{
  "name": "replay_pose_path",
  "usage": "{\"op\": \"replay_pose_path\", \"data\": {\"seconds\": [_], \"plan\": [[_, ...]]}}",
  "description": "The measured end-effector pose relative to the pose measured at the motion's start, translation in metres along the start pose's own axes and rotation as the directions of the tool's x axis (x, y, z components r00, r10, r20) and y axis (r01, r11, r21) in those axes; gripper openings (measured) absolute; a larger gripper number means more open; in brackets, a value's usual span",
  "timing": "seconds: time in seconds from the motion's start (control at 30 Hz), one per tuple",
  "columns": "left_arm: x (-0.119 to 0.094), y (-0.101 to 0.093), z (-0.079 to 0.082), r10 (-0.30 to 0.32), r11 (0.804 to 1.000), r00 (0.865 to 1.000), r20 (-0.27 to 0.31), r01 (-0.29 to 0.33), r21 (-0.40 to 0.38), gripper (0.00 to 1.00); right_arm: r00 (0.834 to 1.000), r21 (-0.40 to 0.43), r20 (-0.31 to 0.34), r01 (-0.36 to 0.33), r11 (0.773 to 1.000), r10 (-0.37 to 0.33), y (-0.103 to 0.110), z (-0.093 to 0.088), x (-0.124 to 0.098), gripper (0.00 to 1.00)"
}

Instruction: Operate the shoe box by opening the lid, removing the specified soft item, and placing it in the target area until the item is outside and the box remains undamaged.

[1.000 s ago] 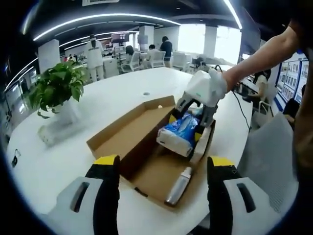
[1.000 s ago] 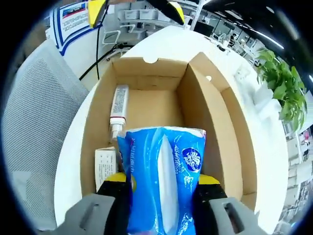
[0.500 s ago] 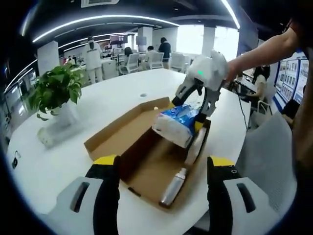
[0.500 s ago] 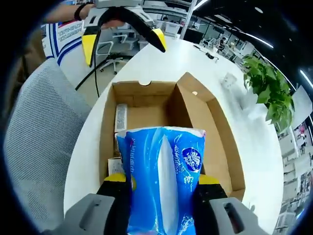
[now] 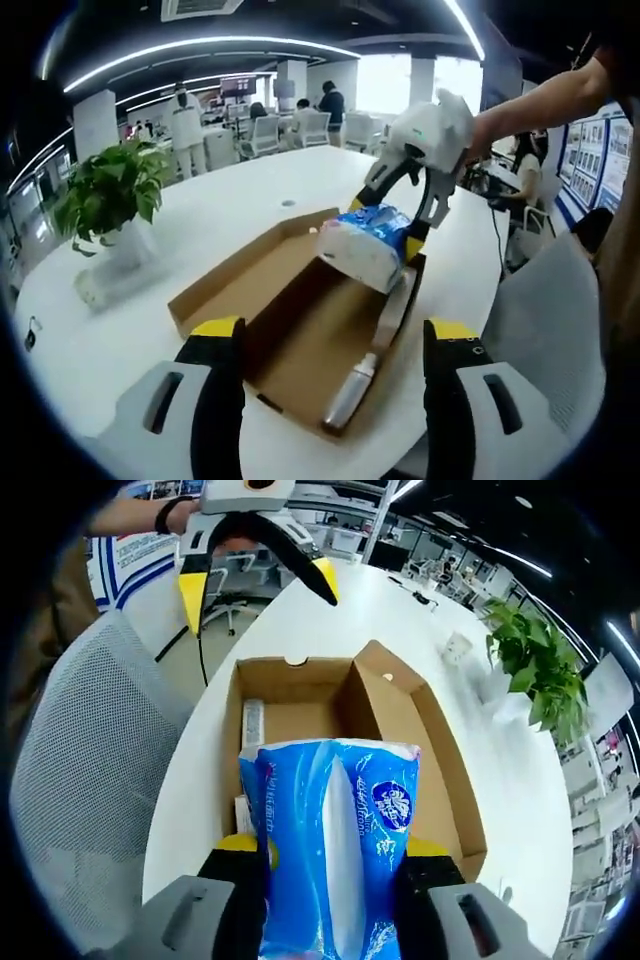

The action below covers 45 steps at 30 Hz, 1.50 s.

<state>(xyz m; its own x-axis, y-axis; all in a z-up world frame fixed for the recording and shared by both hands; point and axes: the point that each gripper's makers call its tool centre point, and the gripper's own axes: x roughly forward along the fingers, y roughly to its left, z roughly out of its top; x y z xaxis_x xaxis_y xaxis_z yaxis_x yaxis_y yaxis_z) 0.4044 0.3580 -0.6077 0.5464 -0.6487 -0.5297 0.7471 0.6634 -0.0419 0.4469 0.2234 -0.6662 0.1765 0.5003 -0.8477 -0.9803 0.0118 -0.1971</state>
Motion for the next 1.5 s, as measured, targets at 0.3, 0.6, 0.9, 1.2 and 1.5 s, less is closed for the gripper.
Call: {"op": "replay_pose_path", "data": {"seconds": [0.3,0.6,0.9,1.2,1.5], "plan": [[0.005,-0.004,0.006,-0.015,1.000,1.000,0.011,0.015,0.008,0.73,0.999,0.016,-0.029,0.024,1.000,-0.023,-0.002,-0.019,-0.022,0.47],[0.010,-0.009,0.009,-0.037,0.999,0.999,0.009,0.037,0.022,0.72,0.997,0.043,-0.066,0.047,0.998,-0.044,0.002,-0.046,-0.033,0.47],[0.016,-0.017,0.008,-0.061,0.998,0.998,-0.004,0.061,0.035,0.72,0.994,0.100,-0.101,0.058,0.993,-0.048,0.016,-0.085,-0.043,0.48],[0.024,-0.025,0.008,-0.081,0.996,0.997,-0.016,0.082,0.048,0.72,0.988,0.161,-0.145,0.068,0.985,-0.045,0.036,-0.132,-0.054,0.48],[0.034,-0.033,0.005,-0.109,0.992,0.993,-0.039,0.111,0.057,0.72,0.982,0.214,-0.182,0.082,0.973,-0.043,0.055,-0.175,-0.066,0.48]]}}
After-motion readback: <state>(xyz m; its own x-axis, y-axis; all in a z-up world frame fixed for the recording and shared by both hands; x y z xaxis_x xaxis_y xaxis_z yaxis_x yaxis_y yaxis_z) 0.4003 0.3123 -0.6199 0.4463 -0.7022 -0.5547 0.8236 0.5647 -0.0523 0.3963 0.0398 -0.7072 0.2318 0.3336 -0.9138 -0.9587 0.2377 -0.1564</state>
